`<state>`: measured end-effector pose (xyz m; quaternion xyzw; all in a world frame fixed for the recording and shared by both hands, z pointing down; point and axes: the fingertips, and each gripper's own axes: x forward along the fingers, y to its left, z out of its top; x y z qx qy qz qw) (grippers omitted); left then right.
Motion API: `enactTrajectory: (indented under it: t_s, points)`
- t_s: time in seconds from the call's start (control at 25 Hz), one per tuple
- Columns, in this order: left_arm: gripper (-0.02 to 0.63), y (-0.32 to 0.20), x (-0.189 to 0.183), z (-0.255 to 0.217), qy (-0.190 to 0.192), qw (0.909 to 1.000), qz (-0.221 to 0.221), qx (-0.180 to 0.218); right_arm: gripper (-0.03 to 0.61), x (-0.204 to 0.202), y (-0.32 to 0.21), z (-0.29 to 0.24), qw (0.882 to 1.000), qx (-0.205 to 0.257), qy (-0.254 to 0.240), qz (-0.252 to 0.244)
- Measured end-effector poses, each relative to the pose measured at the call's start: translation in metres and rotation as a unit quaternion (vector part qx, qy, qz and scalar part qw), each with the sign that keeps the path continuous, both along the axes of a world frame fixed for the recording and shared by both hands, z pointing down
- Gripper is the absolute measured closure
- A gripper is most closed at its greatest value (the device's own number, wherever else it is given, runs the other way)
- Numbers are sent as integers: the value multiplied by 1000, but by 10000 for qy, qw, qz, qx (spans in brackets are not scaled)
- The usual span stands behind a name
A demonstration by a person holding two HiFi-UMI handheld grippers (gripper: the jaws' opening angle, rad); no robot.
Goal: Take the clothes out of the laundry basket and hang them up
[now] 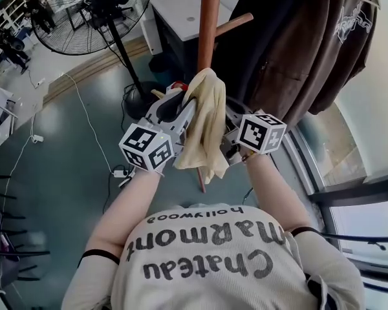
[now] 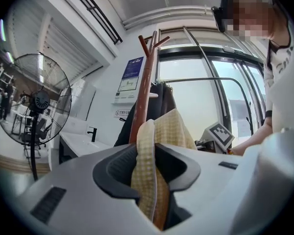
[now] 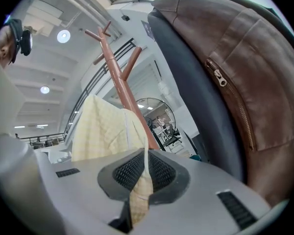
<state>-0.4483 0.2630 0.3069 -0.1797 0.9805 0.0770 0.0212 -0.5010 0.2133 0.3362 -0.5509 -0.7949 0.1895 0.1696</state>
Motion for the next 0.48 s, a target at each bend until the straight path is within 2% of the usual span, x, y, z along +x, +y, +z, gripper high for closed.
enactTrajectory:
  t_s: [0.12,0.24,0.48]
  points:
    - [457,6,8,2,58,9999,-119,22,537,1,-4,2,9999,39,-80,109]
    - [451,13,23,0,31,9998,-214,-4,535,5,-5,1,9996,90,-143,216]
    - [448,24,51,-4,7,9988,-290,403,528,12,-12,4,9973,322,-333,566]
